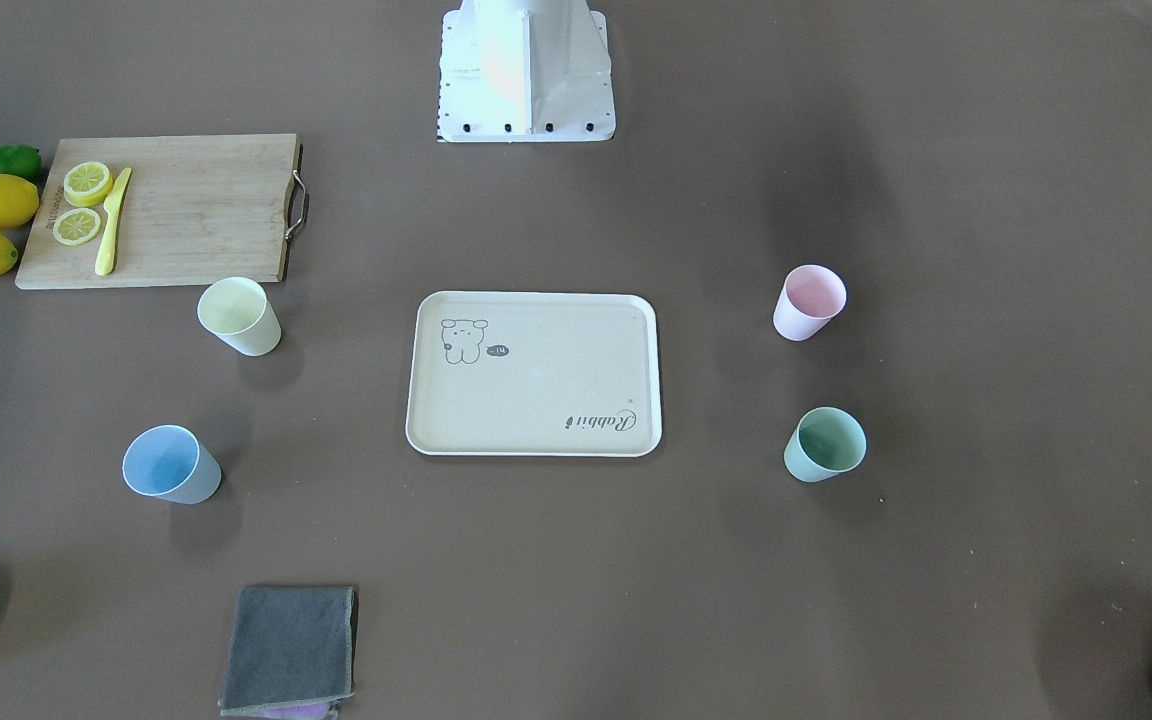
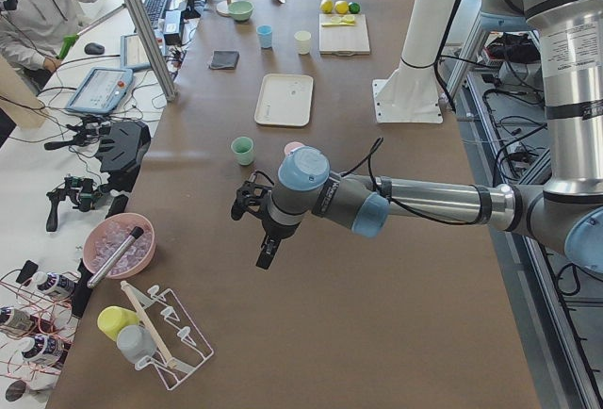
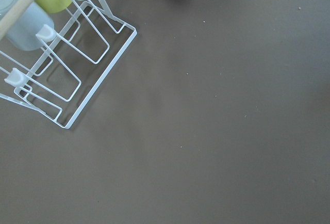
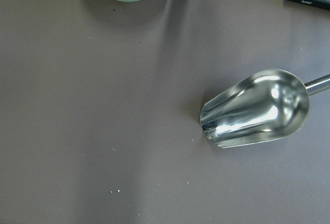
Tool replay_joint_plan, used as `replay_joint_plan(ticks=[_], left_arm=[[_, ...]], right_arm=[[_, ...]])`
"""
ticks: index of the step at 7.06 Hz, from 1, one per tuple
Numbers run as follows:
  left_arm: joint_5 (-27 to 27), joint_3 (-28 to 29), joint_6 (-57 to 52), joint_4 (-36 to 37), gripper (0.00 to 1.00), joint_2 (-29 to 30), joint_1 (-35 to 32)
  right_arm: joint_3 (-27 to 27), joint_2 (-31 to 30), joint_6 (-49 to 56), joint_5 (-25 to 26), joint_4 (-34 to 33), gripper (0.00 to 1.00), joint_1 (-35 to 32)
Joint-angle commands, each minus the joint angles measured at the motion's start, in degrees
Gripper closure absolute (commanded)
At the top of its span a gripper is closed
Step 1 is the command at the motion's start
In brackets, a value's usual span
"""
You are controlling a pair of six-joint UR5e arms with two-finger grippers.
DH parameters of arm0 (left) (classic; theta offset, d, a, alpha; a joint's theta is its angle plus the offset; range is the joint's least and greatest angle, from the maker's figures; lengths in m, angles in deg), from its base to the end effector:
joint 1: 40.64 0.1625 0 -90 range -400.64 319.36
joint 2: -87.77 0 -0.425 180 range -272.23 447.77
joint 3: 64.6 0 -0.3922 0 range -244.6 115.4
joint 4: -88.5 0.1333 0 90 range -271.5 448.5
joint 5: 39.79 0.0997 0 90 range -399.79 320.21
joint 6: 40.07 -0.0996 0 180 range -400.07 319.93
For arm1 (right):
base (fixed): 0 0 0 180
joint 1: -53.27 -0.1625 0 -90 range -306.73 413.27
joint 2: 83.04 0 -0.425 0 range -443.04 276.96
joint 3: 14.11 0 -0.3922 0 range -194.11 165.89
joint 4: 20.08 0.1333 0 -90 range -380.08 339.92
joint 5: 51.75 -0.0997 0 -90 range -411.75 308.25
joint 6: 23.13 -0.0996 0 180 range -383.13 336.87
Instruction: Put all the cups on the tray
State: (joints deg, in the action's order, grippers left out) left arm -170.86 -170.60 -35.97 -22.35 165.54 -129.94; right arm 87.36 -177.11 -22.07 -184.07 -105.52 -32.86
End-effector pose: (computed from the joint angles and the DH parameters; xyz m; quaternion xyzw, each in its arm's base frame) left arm -0.0627 -0.4240 0.5788 0.1851 0.3508 0.0476 0.9167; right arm 0.0343 -0.4750 0.5873 0.0883 -0.3613 -0.0775 0.9250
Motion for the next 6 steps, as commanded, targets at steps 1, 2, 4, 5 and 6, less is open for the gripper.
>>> replay_joint_plan(ticks=[1,2,4,5,6], left_arm=[[0.0,-0.2,-0.1,-0.3,0.02,-0.3,0.1],[-0.1,-0.2,0.0,-0.2,0.02,-0.3,0.1],[-0.8,-0.2,0.1,-0.1,0.02,-0.2,0.2],[-1.0,-0.2,0.1,-0.2,0.02,-0.2,0.2],[-2.5,0.3,2.3,0.0,0.02,0.0,0.3]], right_arm=[[0.0,-0.1,-0.2,-0.1,0.0,0.00,0.0],[-0.1,-0.3,-0.2,-0.1,-0.1,0.00,0.0],[-0.5,-0.9,-0.3,-2.4,-0.1,0.00,0.0],[-0.6,-0.9,-0.3,-2.6,-0.1,0.00,0.0],[-0.2,-1.0,-0.2,-3.6,-0.1,0.00,0.0]])
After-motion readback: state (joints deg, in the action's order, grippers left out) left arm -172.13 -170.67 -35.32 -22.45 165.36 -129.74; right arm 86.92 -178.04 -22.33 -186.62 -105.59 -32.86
